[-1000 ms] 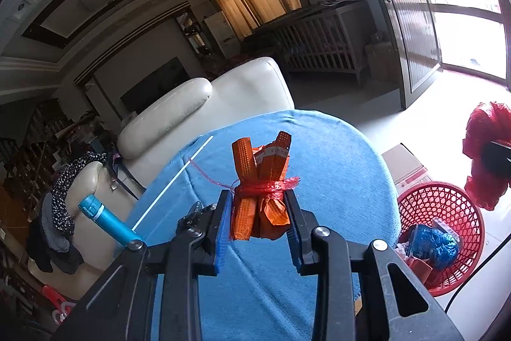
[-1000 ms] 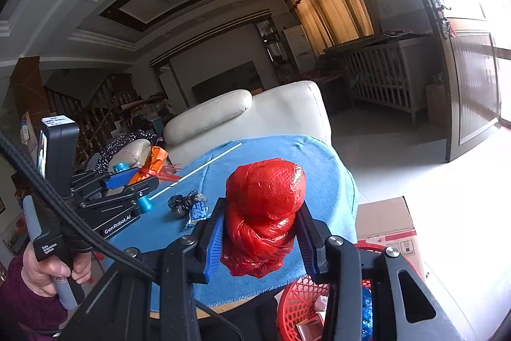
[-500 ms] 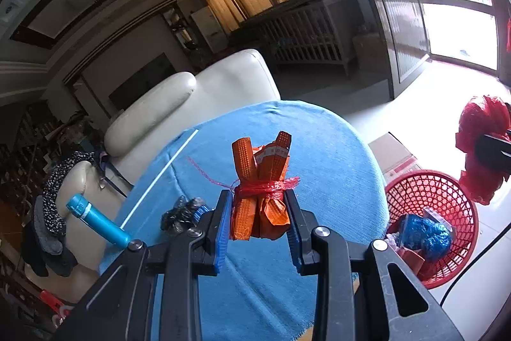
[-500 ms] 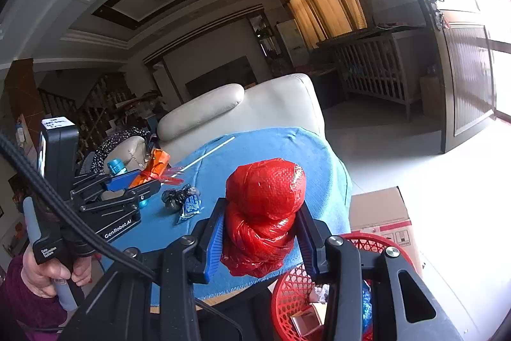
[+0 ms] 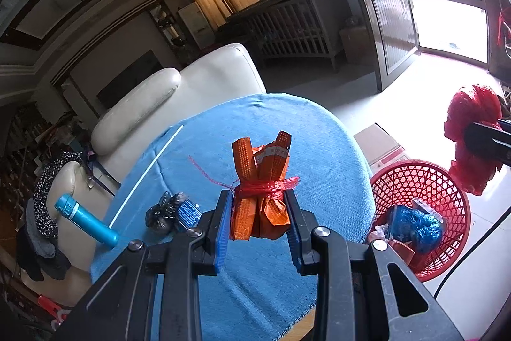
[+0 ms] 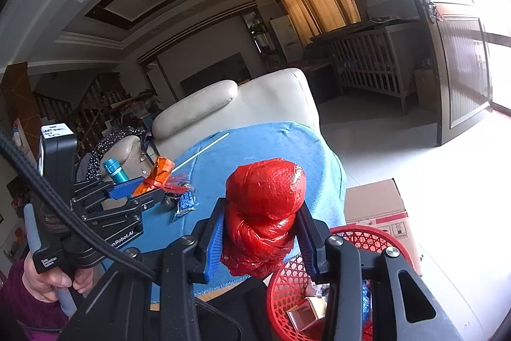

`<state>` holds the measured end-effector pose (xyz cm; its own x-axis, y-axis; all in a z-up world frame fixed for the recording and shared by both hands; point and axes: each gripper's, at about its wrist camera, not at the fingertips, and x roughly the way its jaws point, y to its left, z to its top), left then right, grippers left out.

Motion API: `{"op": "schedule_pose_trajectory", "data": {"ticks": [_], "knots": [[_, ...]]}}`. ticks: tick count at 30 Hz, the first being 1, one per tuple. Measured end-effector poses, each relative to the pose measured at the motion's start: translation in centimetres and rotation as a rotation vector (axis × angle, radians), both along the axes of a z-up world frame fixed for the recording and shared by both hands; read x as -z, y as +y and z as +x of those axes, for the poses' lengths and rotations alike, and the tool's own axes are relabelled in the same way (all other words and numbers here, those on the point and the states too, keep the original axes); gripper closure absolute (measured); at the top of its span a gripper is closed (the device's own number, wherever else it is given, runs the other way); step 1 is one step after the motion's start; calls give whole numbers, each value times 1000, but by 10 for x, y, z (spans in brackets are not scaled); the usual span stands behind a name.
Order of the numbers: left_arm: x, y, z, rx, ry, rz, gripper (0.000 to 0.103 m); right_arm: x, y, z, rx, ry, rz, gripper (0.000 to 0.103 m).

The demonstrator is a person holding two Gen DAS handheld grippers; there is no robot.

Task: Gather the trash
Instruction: 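Carry the orange bundle and red bag over to the red wastebasket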

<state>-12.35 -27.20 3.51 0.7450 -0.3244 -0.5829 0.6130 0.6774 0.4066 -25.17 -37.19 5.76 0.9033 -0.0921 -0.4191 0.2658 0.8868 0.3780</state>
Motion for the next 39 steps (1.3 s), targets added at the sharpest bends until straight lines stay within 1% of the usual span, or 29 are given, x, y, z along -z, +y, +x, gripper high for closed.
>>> {"op": "schedule_pose_trajectory", "data": {"ticks": [6, 28, 32, 37, 39], "knots": [[2, -1, 0, 10, 19, 4, 70, 2, -1, 1, 10, 7, 9, 59], [23, -17, 0, 43, 94, 43, 70, 18, -23, 0, 67, 49, 67, 59], [27, -21, 1, 57, 123, 43, 70, 21, -29, -4, 83, 58, 73, 59], [34, -26, 1, 94, 183, 28, 70, 24, -37, -12, 117, 63, 75, 59], [36, -28, 0, 104, 188, 28, 70, 25, -42, -16, 134, 66, 78, 59]]}}
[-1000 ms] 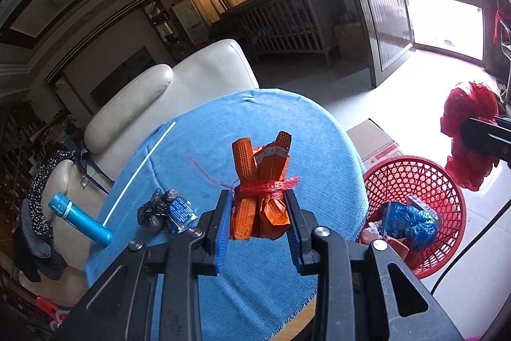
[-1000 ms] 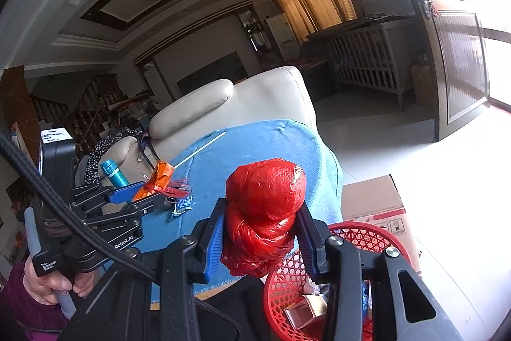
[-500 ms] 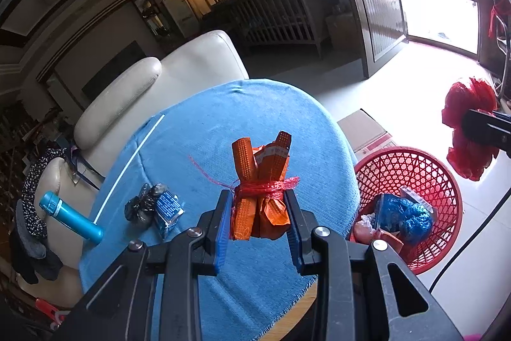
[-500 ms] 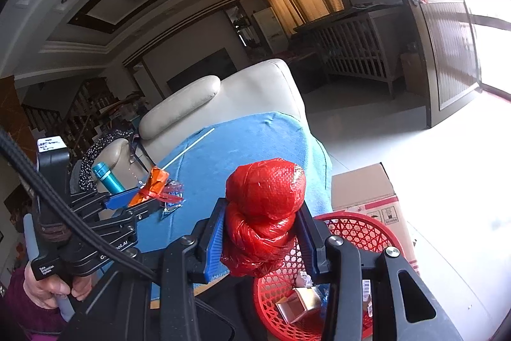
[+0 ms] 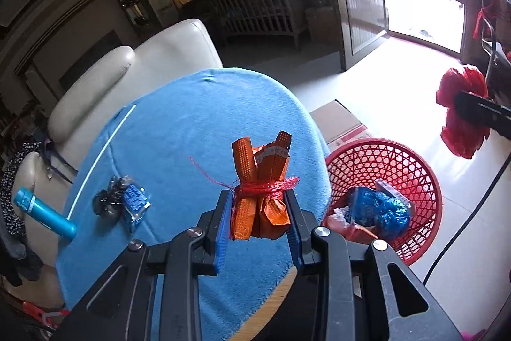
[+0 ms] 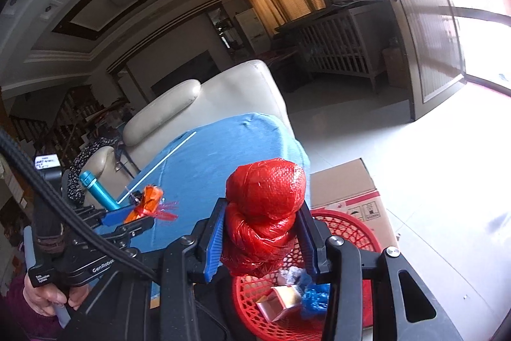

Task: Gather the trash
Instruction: 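Carry the orange bundle and red bag over to the red wastebasket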

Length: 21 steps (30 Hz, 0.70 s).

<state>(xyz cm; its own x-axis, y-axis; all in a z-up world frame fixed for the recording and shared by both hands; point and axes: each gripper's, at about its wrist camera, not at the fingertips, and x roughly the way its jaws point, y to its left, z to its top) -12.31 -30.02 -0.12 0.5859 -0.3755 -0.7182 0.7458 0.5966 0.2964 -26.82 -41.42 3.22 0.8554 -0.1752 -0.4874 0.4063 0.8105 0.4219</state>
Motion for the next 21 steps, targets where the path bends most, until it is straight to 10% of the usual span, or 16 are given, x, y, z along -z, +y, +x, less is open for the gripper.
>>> {"op": "schedule_pose_trajectory", "data": {"ticks": [21], "knots": [[27, -35, 16, 56, 49, 46, 70, 29, -20, 15, 37, 78, 63, 58]]}}
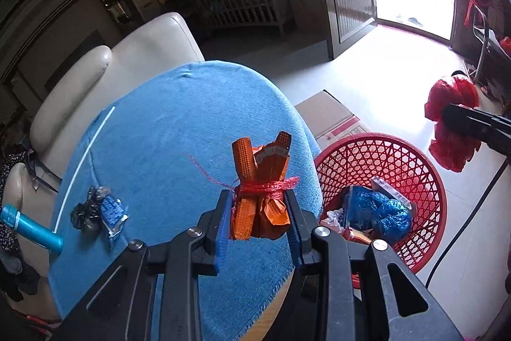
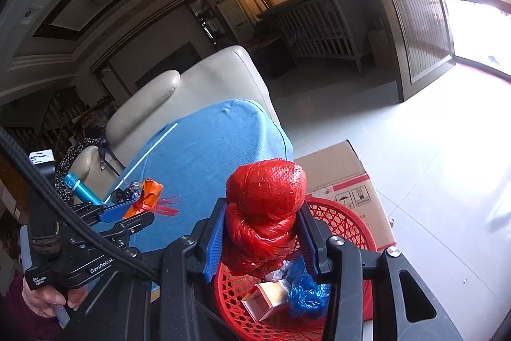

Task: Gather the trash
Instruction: 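Carry the orange bundle and red bag over to the red wastebasket, then lower both items into the wastebasket and open both tools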

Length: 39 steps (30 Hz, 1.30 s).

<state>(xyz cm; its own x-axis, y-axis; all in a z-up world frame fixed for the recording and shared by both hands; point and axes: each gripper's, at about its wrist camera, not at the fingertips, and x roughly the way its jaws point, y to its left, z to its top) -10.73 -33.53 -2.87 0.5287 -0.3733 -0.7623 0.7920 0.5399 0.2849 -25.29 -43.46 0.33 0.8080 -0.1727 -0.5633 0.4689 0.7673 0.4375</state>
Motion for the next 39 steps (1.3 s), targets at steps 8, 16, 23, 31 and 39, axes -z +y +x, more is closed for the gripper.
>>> {"op": "schedule_pose_trajectory", "data": {"ticks": [8, 16, 23, 31, 39], "knots": [[18, -12, 10, 15, 43, 29, 70, 18, -11, 16, 8, 47, 49, 58], [34, -20, 21, 22, 88, 50, 70, 32, -20, 28, 16, 71, 85, 58], [46, -24, 26, 32, 134, 57, 70, 41, -25, 37, 18, 93, 97, 58], [57, -34, 23, 70, 187, 57, 69, 50, -31, 45, 22, 116, 121, 57], [64, -44, 21, 91, 207, 76, 68, 55, -38, 51, 27, 131, 138, 57]]}}
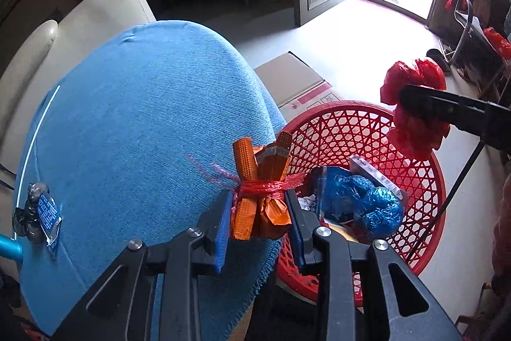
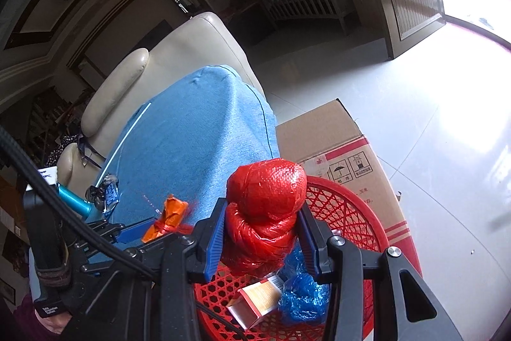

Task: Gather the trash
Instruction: 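Lower both items into the wastebasket and open both tools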

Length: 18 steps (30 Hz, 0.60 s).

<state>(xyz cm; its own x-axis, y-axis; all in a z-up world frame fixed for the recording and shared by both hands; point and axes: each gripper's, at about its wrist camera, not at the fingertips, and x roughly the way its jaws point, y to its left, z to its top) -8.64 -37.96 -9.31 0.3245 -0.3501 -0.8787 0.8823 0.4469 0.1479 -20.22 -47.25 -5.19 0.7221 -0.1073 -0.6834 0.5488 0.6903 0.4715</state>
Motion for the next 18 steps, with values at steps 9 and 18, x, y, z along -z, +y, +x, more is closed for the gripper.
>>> {"op": "schedule_pose_trajectory", "data": {"ticks": [9, 18], "knots": [[4, -9, -4, 31, 12, 5, 68, 2, -8, -3, 11, 3, 17, 57], [7, -14, -7, 46, 23, 11, 68, 6, -11, -5, 6, 14, 52, 54]]}}
